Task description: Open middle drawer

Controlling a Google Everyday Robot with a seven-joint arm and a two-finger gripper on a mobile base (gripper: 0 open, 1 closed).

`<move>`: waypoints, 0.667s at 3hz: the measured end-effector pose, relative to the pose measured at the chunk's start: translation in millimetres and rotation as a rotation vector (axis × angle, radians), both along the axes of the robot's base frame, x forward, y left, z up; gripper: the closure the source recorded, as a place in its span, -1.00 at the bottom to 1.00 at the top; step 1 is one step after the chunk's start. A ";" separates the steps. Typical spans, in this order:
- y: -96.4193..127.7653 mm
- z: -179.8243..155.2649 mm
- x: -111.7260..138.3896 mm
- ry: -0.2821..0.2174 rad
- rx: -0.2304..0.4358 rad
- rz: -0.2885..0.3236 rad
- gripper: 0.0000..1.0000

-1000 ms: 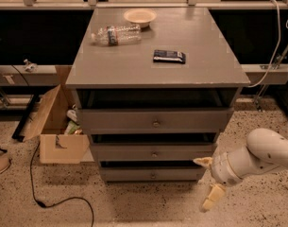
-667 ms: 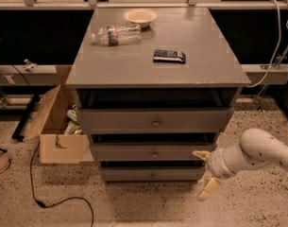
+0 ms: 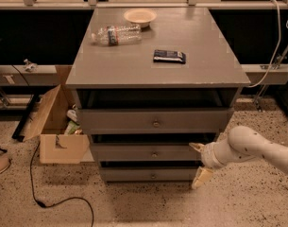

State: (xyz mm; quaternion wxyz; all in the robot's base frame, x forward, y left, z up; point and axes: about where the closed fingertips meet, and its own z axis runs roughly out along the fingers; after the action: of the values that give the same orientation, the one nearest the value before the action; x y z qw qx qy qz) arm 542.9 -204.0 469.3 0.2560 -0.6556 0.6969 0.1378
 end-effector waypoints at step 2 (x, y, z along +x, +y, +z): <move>-4.3 -18.4 12.3 0.001 -0.093 0.018 -1.00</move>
Offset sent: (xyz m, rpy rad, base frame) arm 0.0218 -0.0100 -0.0279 -0.1871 -0.0027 0.0165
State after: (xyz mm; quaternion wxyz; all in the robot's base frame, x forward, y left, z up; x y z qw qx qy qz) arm 555.2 -208.4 450.9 0.2237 -0.6730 0.6966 0.1080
